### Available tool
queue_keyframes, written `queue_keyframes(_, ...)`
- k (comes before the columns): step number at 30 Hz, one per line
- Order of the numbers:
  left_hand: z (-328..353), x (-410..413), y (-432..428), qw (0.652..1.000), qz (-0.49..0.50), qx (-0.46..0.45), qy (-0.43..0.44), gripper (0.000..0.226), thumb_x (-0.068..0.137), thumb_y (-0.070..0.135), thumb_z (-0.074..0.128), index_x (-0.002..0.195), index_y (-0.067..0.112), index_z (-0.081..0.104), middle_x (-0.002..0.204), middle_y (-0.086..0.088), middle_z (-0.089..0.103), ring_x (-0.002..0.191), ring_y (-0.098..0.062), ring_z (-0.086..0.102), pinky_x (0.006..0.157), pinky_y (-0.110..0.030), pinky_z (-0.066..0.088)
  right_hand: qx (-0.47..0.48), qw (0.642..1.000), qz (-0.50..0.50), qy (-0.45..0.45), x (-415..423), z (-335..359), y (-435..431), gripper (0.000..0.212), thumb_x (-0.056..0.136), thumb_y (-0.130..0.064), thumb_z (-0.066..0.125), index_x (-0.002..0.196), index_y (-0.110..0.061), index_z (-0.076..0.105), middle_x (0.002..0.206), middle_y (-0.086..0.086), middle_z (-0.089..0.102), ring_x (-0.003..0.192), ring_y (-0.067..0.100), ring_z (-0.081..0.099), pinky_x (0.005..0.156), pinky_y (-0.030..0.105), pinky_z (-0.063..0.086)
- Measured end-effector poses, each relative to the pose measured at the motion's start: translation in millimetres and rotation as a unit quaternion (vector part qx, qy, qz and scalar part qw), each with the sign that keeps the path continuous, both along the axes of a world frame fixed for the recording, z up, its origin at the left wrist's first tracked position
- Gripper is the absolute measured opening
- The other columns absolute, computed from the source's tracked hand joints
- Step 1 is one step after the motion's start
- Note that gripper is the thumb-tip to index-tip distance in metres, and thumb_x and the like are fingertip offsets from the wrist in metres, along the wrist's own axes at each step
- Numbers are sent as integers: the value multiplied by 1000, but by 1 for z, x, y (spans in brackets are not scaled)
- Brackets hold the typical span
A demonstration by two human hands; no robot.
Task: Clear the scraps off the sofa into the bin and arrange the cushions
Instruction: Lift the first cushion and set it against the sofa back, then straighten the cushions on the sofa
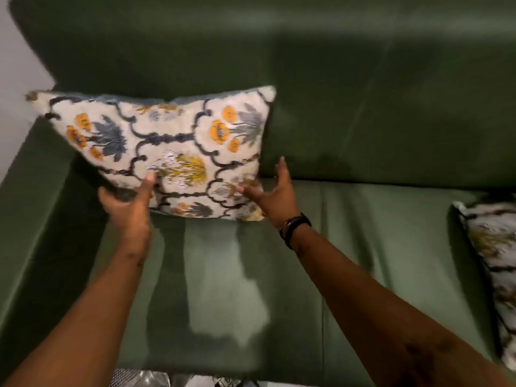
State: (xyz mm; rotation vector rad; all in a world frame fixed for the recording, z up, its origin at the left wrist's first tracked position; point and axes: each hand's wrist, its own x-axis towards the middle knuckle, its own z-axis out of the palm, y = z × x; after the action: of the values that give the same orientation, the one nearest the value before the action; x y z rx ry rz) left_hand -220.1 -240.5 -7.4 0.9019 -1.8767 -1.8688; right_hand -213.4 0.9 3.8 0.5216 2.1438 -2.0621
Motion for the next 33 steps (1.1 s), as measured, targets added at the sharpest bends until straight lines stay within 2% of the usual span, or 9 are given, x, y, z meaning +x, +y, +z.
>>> queue_keyframes(3,-3,42,117,1000,0,-3,-31,68,91,18,70,145,0,32,147,-14,46,139,-30,47,111,-25,40,74,992,-95,-27,51,10,70,104,69,-37,83,149,-20,20,155,5,27,140,16,31,116,41,31)
queue_keyframes(7,-9,99,310,917,-363,-60,-152,90,78,40,80,150,19,31,155,-5,35,146,-20,34,116,-30,32,126,945,-288,-92,166,5,203,96,68,-45,81,145,-20,30,147,5,38,130,16,43,110,41,39)
queue_keyframes(11,-7,112,479,777,-605,-112,-133,118,55,65,79,153,26,24,162,-3,24,149,-19,27,120,-31,26,160,794,-564,-163,273,-7,338,81,61,-52,81,120,-4,54,118,19,59,107,30,59,99,43,48)
queue_keyframes(13,-6,104,544,741,-649,-118,-126,129,45,73,75,154,27,23,162,-4,24,149,-18,27,117,-27,24,132,741,-626,-202,303,-14,383,89,59,-50,85,126,-2,50,126,21,56,115,31,54,102,48,45)
queue_keyframes(17,-16,60,662,681,-712,-97,-144,145,33,65,84,155,29,15,165,-3,21,147,-18,30,121,-37,28,54,774,-604,-181,316,-40,453,113,61,-44,87,147,-15,20,147,12,40,132,24,41,113,45,34)
queue_keyframes(22,-25,27,733,590,-782,-83,-182,127,36,46,93,146,21,36,139,-3,59,123,-20,59,102,-35,50,-24,781,-620,-74,297,-51,497,104,55,-36,91,139,-28,29,123,-8,56,104,9,59,95,28,41)
queue_keyframes(27,-5,39,699,690,-711,-11,-137,97,33,39,95,121,26,56,115,5,72,106,-15,71,82,-31,62,-76,809,-582,-10,298,-47,504,95,56,-36,92,136,-29,41,132,-4,60,116,19,60,103,51,44)
queue_keyframes(30,0,61,628,783,-616,16,-86,80,33,31,95,104,33,60,96,9,78,88,-4,75,69,-23,61,-46,860,-509,-19,293,-31,505,101,48,-51,91,134,-33,40,121,-7,66,108,16,65,86,33,56)
queue_keyframes(33,-3,81,556,871,-490,16,-47,76,35,24,96,102,35,61,93,15,80,85,-3,76,64,-18,60,0,925,-380,11,261,-19,517,75,61,-24,90,124,-30,50,114,-5,71,99,9,69,79,25,59)
